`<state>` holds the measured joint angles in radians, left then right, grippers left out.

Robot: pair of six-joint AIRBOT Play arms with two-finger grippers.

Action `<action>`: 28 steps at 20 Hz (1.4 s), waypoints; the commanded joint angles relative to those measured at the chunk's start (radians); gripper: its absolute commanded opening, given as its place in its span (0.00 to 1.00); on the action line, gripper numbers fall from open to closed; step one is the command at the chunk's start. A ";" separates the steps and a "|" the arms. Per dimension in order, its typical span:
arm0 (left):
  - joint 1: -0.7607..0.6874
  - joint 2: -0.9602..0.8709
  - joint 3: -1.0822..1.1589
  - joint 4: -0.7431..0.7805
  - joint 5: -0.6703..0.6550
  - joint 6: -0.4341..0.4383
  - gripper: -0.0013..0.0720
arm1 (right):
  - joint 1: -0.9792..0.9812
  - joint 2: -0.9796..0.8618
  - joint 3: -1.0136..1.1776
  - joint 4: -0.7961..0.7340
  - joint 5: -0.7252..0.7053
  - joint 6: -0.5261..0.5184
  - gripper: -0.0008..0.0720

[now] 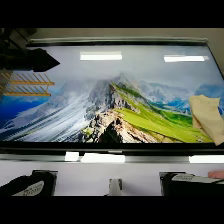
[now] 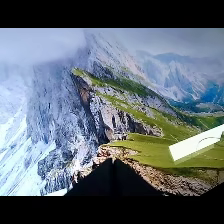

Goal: Fold the shirts.

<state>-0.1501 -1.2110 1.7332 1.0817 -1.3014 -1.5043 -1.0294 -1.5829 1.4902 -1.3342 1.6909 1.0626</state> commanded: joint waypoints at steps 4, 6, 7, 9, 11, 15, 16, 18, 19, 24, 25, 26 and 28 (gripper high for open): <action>0.000 0.000 0.000 0.000 -0.002 0.000 0.06 | -0.004 0.080 -0.197 -0.076 -0.035 0.005 0.05; 0.000 0.000 0.000 0.000 -0.002 0.000 0.06 | -0.004 0.097 -0.204 -0.107 -0.031 0.013 0.05; 0.000 0.000 0.000 0.000 -0.002 0.001 0.06 | -0.004 0.106 -0.204 -0.125 -0.031 0.021 0.05; 0.000 0.000 0.000 0.000 -0.002 0.001 0.06 | -0.004 0.121 -0.204 -0.164 -0.027 0.034 0.05; 0.000 0.000 0.000 0.000 -0.002 0.001 0.06 | -0.004 0.132 -0.204 -0.178 -0.025 0.039 0.05; 0.000 0.000 0.000 0.000 -0.001 0.001 0.06 | -0.004 0.148 -0.261 -0.187 -0.034 0.046 0.15; 0.000 0.000 0.000 0.000 -0.001 0.001 0.06 | -0.004 0.154 -0.288 -0.187 -0.037 0.045 0.38; 0.000 0.000 0.000 0.000 -0.001 0.001 0.06 | -0.004 0.162 -0.314 -0.188 -0.031 0.022 0.71; 0.000 0.000 0.000 0.000 -0.001 0.001 0.06 | -0.004 0.168 -0.311 -0.200 -0.028 0.014 0.77; -0.015 -0.019 0.000 0.030 -0.001 0.001 0.06 | 0.005 0.198 -0.077 -0.257 -0.101 -0.040 0.79; -0.036 -0.034 0.001 0.092 -0.001 0.001 0.06 | 0.027 0.202 0.011 -0.221 -0.144 -0.060 0.79; -0.068 -0.051 0.001 0.188 -0.002 0.001 0.06 | 0.069 0.211 0.084 -0.196 -0.193 -0.078 0.79; -0.161 -0.108 0.002 0.473 -0.023 -0.029 0.06 | 0.220 0.245 0.172 -0.182 -0.312 -0.121 0.79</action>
<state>-0.2287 -1.2671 1.7336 1.2560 -1.3045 -1.5043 -0.9367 -1.3685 1.5181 -1.5517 1.5303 1.0046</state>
